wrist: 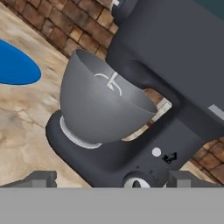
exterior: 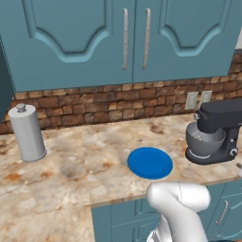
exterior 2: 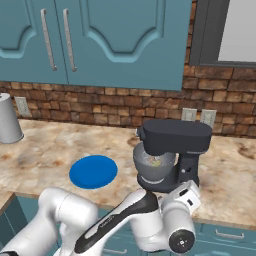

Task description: Add butter and sugar cubes to the stand mixer bowl and then turn on the stand mixer to begin making frosting.

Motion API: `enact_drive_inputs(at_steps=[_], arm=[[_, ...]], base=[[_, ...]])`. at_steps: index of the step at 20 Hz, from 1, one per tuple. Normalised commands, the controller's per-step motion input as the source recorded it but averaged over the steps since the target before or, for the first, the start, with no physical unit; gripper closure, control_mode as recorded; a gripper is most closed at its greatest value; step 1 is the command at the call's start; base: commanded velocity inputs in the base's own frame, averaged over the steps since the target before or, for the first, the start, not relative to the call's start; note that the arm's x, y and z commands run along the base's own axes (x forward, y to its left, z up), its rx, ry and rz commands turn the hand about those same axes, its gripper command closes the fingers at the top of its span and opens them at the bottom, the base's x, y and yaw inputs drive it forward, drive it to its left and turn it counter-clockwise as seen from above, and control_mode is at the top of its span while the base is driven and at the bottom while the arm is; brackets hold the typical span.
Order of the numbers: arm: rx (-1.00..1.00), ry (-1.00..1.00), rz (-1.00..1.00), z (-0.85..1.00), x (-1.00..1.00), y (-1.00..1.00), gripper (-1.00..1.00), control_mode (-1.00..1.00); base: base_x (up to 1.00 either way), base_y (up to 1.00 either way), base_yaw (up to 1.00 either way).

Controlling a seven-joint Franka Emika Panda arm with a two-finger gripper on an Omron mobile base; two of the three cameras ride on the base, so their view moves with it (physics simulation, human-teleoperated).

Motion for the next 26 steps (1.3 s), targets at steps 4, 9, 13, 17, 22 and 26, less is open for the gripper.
enact_drive_inputs(at_steps=[4,9,13,17,22,26], arm=[[0.00,0.00,-0.08,0.00,0.05,-0.11,-1.00,-1.00],[0.00,0.00,-0.05,-0.02,0.05,-0.19,-1.00,-1.00],[0.00,0.00,-0.01,-0.05,0.12,-0.17,-1.00,-1.00],[0.00,0.00,0.00,-0.10,0.08,-0.16,-1.00,-1.00],[0.00,0.00,0.00,-0.16,0.15,-0.11,-1.00,-1.00],[0.00,0.00,0.00,-0.19,0.26,-0.01,-1.00,-1.00]], base=[[0.00,0.00,0.00],[0.00,0.00,0.00],[0.00,0.00,0.00],[0.00,0.00,0.00],[0.00,0.00,0.00],[0.00,0.00,0.00]])
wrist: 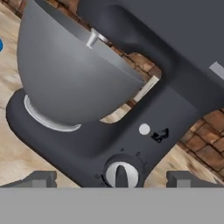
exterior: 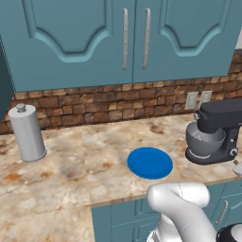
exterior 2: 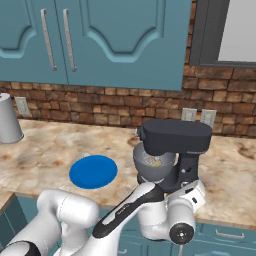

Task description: Add butter and sugar cubes to the stand mixer bowl and then turn on the stand mixer to begin making frosting.

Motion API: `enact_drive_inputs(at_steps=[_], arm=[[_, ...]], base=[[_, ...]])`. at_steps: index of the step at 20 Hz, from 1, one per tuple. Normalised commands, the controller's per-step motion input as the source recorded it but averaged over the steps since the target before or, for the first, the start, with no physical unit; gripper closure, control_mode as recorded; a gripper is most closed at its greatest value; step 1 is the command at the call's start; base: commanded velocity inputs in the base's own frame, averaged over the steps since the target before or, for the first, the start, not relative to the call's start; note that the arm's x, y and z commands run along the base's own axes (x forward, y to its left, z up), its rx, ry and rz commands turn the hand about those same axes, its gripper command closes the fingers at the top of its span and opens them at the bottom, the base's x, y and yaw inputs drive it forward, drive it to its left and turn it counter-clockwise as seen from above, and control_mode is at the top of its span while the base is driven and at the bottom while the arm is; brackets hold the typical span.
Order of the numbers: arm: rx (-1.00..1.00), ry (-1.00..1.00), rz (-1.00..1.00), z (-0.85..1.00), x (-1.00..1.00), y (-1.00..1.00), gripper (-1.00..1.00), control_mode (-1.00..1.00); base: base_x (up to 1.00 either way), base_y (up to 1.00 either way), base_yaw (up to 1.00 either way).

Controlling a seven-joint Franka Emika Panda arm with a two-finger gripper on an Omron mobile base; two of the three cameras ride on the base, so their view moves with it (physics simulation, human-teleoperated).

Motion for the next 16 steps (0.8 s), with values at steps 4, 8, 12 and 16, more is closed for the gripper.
enact_drive_inputs(at_steps=[4,8,12,16], arm=[[0.00,0.00,0.00,-0.15,0.25,-0.02,-1.00,-1.00],[0.00,0.00,0.00,-0.10,0.18,-0.06,-1.00,-1.00],[0.00,0.00,0.00,-0.12,0.11,-0.12,-1.00,-1.00],[0.00,0.00,0.00,-0.12,0.13,-0.07,-1.00,-1.00]], base=[[0.00,0.00,0.00],[0.00,0.00,0.00],[0.00,0.00,0.00],[0.00,0.00,0.00]])
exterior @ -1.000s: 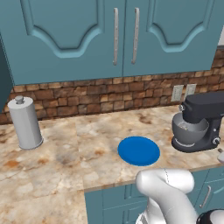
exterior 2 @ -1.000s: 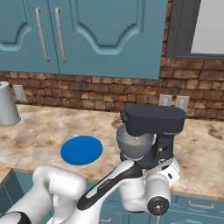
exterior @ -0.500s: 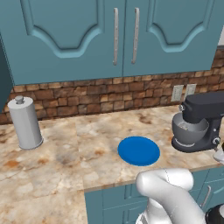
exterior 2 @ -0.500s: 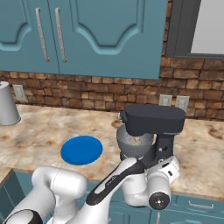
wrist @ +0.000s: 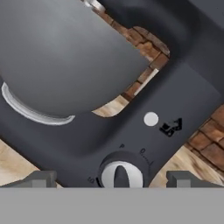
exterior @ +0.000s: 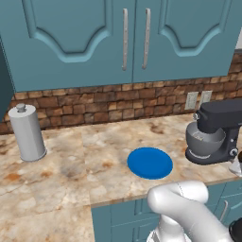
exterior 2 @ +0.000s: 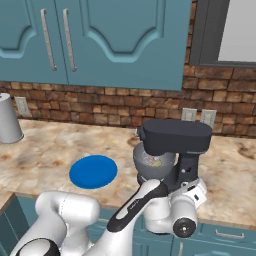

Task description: Add butter and sugar cubes to the stand mixer bowl and then turn on the stand mixer to begin making frosting.

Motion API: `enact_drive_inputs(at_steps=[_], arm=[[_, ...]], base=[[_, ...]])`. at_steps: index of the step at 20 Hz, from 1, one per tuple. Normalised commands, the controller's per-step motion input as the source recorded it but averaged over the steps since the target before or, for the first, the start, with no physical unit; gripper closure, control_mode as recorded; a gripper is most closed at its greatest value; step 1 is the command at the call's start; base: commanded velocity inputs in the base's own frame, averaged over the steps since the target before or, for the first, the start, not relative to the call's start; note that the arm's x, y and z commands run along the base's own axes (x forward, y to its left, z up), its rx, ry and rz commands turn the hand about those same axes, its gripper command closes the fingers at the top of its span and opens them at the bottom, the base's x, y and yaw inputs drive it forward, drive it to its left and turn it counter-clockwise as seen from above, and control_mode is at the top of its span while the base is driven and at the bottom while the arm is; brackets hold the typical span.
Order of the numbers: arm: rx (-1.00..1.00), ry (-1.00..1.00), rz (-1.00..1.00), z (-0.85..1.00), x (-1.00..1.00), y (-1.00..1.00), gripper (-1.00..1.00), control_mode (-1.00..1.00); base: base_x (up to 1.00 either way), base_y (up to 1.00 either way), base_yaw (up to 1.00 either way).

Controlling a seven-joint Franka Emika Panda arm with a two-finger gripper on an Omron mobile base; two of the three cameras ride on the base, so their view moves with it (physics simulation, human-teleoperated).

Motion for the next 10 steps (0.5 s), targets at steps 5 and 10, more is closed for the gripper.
enact_drive_inputs(at_steps=[5,10], arm=[[0.00,0.00,0.00,-0.10,0.13,-0.08,-1.00,-1.00],[0.00,0.00,0.00,-0.10,0.11,-0.03,-1.00,-1.00]], base=[[0.00,0.00,0.00],[0.00,0.00,0.00]])
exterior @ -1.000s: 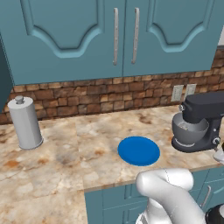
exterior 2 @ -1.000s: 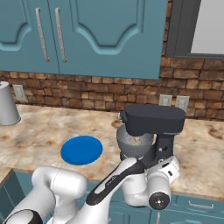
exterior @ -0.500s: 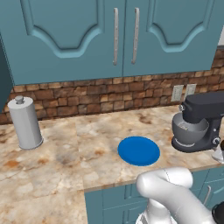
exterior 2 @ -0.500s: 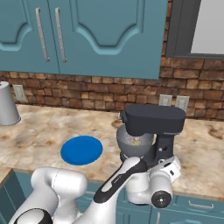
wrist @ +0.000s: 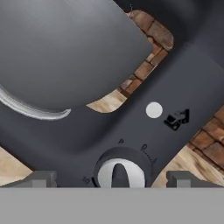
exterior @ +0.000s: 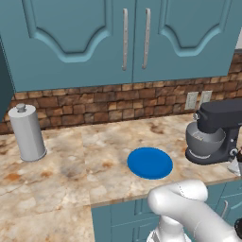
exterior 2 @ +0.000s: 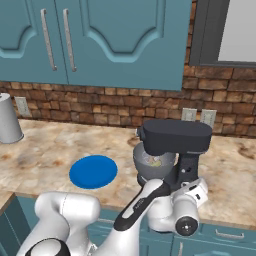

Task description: Add butter and sugar cubes to the stand mixer bowl and then turn on the stand mixer to begin making frosting.

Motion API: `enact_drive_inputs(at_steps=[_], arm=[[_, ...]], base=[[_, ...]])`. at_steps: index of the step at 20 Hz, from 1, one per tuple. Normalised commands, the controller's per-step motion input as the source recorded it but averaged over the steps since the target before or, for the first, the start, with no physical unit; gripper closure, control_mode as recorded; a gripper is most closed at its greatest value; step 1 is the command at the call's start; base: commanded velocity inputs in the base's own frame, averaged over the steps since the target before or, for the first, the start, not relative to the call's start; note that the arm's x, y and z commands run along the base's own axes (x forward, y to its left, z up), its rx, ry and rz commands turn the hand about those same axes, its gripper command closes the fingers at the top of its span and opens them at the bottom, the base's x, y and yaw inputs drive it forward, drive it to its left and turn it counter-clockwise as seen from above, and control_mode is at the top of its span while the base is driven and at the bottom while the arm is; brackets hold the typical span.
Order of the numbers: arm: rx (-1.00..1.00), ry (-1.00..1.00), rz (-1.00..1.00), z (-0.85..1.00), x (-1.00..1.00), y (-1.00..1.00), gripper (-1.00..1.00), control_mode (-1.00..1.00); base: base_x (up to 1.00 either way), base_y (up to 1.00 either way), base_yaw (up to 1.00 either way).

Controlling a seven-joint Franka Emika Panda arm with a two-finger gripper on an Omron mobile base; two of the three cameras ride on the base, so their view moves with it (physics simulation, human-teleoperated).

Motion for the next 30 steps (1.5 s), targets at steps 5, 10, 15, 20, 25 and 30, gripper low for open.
enact_drive_inputs(at_steps=[5,10,15,20,25,30], arm=[[0.00,0.00,0.00,-0.11,0.08,-0.05,-1.00,-1.00],[0.00,0.00,0.00,-0.09,0.12,-0.06,-1.00,-1.00],[0.00,0.00,0.00,-0.07,0.10,-0.15,-1.00,-1.00],[0.00,-0.01,0.00,-0.04,0.10,-0.02,-1.00,-1.00],[0.00,-0.02,0.00,-0.02,0.11,0.00,-1.00,-1.00],[0.00,0.00,0.00,-0.08,0.12,0.00,1.00,-1.00]], base=[[0.00,0.00,0.00],[0.00,0.00,0.00],[0.00,0.00,0.00],[0.00,0.00,0.00],[0.00,0.00,0.00],[0.00,0.00,0.00]])
